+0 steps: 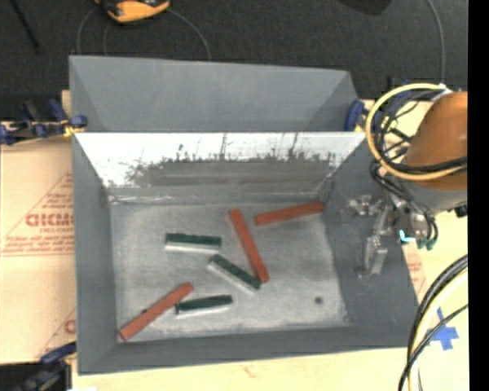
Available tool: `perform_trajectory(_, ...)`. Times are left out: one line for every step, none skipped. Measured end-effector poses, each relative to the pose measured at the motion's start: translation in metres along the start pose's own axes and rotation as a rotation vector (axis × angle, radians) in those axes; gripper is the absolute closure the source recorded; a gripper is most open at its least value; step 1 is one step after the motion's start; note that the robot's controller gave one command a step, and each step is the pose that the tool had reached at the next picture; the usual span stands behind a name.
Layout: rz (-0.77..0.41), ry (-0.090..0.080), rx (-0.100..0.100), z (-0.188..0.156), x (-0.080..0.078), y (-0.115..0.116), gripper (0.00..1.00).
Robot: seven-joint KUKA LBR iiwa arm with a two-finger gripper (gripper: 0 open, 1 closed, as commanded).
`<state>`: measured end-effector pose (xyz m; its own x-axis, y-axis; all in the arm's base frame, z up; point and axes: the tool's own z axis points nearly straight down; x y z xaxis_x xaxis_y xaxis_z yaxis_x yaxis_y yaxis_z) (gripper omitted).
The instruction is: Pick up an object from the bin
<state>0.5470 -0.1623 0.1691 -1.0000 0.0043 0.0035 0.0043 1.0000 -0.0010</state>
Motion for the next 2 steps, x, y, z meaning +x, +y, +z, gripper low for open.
perform_trajectory(-0.004, -0.008, 0.002, -0.004, -0.002, 0.000, 0.00)
perform_trajectory(-0.029, -0.017, 0.003, 0.064, -0.059, 0.044, 0.00)
